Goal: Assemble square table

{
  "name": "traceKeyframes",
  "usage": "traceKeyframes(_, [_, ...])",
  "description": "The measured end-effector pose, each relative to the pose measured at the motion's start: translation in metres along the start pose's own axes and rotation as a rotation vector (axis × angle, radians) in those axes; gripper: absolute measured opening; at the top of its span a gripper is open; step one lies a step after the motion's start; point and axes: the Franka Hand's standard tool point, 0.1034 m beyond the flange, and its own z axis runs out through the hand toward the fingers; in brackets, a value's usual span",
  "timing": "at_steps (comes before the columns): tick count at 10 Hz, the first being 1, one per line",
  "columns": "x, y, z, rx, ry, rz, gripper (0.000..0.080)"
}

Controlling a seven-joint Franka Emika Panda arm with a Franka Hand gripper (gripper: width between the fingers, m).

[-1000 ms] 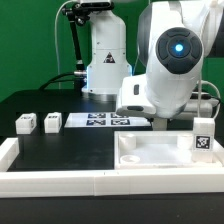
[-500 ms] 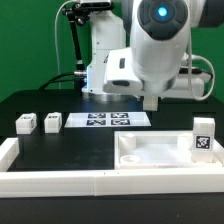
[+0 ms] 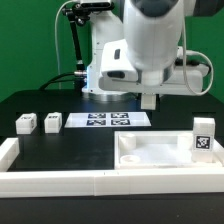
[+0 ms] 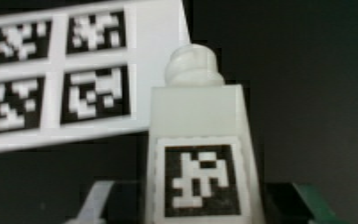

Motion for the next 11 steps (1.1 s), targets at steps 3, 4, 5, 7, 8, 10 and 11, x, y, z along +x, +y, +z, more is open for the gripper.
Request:
traceKeyframes(3, [0.009,0.001,-0.023,0.032,0.188,-0.025,0.0290])
traceKeyframes(4, [0.011,0.005,-0.037,0.045,0.230,-0.028,0.0290])
traceKeyframes(5, [0.016,0.007,-0.052,0.059,0.309,-0.028,0.0290])
traceKeyframes(7, [0.017,0.008,-0.068,0.078,0.409,-0.027,0.0290])
traceKeyframes(8, [0.023,0.007,-0.071,0.080,0.518,-0.028,0.0290])
traceKeyframes(10, [0.026,0.006,-0.071,0.079,0.648,-0.031,0.0290])
traceKeyframes(11, [0.030,0.007,-0.071,0.074,0.735,-0.032,0.0290])
